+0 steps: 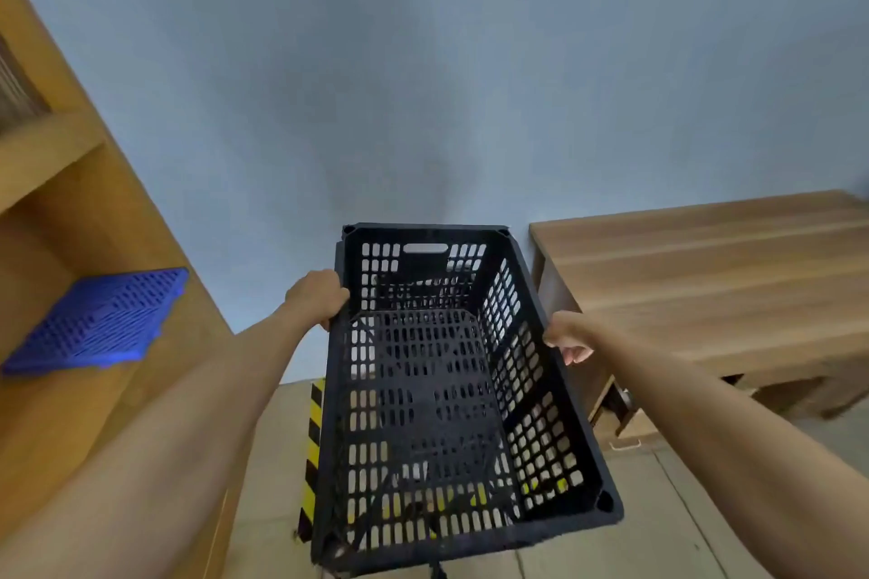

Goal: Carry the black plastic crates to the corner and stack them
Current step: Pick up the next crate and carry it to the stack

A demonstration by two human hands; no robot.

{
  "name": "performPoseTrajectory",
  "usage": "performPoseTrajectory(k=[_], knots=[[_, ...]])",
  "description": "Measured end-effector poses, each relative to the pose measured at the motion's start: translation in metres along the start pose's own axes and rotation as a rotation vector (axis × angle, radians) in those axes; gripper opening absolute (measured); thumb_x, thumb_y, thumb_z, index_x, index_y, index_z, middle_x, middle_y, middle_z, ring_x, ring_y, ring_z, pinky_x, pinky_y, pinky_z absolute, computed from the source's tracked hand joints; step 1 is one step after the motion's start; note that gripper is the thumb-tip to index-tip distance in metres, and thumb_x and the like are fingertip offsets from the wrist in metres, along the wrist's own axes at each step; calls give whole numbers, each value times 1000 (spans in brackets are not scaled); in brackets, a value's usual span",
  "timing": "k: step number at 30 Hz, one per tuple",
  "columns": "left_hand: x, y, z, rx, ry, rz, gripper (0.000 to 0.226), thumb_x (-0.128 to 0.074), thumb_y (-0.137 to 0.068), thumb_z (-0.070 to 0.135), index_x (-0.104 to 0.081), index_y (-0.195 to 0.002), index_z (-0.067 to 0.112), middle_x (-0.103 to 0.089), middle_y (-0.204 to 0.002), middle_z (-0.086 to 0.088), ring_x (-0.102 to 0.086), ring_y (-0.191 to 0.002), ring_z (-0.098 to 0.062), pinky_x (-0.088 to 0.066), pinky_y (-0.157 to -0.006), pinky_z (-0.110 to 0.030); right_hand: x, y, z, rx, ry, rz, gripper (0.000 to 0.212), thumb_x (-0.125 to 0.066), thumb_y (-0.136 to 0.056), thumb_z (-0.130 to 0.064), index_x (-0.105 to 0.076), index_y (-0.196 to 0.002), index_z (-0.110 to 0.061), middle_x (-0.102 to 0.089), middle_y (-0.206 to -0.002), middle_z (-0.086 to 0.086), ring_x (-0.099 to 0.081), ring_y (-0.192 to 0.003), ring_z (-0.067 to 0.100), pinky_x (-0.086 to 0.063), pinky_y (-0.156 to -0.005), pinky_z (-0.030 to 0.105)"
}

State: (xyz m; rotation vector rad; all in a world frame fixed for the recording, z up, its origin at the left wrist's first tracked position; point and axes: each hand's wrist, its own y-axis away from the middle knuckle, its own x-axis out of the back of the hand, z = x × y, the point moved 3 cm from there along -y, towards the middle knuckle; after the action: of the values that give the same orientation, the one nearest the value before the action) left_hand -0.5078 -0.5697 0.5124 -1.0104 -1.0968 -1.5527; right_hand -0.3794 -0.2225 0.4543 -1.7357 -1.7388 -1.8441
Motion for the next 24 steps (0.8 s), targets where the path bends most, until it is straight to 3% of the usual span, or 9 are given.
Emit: performPoseTrajectory(k=[4, 6, 8, 10, 13, 17, 21, 22, 24], knots=[[1, -60, 0, -39, -26, -52, 28, -53, -90, 20, -44, -65, 12, -56, -54, -3, -58, -60, -21, -42, -57, -27, 16, -42, -25, -18, 8, -4, 43, -40, -101, -17, -42, -137, 7, -62, -78, 15, -67, -85, 28, -58, -82, 34], [-4, -84, -3, -39, -33, -100, 26, -59, -89, 21, -45, -68, 13, -57, -54, -2, -57, -54, -15, -41, -52, -26, 20, -59, -33, -35, 9, -49, 45, -43, -101, -20, -40, -139, 4, -67, -94, 18, -68, -97, 27, -57, -87, 34], [-12, -111, -4, -31, -21, -136, 22, -63, -89, 25, -50, -76, 12, -60, -56, -2, -63, -57, -16, -50, -59, -30, 23, -83, -39, -34, 5, -90, 48, -44, -102, -21, -37, -143, 1, -66, -114, 21, -67, -104, 26, -55, -92, 35], [-20, -137, -4, -23, -19, -156, 22, -62, -91, 29, -52, -86, 10, -63, -59, -3, -69, -66, -20, -56, -72, -35, 27, -108, -46, -29, 17, -119, 49, -43, -102, -21, -33, -146, -1, -64, -120, 21, -67, -102, 25, -56, -90, 34], [-30, -173, 4, -24, -48, -139, 24, -60, -94, 32, -52, -92, 9, -66, -66, -4, -70, -74, -23, -55, -78, -37, 38, -148, -57, -12, 33, -176, 46, -43, -102, -19, -37, -144, -2, -65, -120, 21, -67, -98, 23, -57, -84, 31], [-31, -226, 20, 18, -87, -129, 23, -58, -95, 31, -50, -88, 11, -63, -62, -2, -65, -71, -22, -50, -72, -32, 76, -201, -73, 34, 90, -206, 44, -47, -101, -22, -43, -138, 2, -68, -116, 19, -68, -96, 22, -56, -88, 32], [-34, -276, 39, 70, -107, -132, 23, -55, -97, 30, -49, -85, 10, -58, -59, 0, -60, -70, -21, -44, -68, -30, 116, -246, -88, 82, 132, -253, 43, -47, -100, -15, -46, -139, 2, -67, -113, 11, -61, -70, 9, -53, -66, 21], [-37, -287, 41, 75, -111, -132, 24, -55, -97, 30, -49, -86, 10, -57, -59, 0, -59, -70, -22, -44, -67, -30, 123, -259, -91, 91, 137, -252, 44, -47, -99, -12, -44, -141, 1, -67, -114, 11, -59, -67, 7, -53, -65, 21], [-44, -306, 42, 85, -114, -150, 24, -54, -97, 31, -51, -89, 8, -56, -61, -1, -60, -73, -24, -44, -68, -31, 132, -278, -97, 107, 178, -299, 44, -47, -100, -13, -42, -142, 0, -64, -125, 15, -60, -70, 8, -54, -81, 25]])
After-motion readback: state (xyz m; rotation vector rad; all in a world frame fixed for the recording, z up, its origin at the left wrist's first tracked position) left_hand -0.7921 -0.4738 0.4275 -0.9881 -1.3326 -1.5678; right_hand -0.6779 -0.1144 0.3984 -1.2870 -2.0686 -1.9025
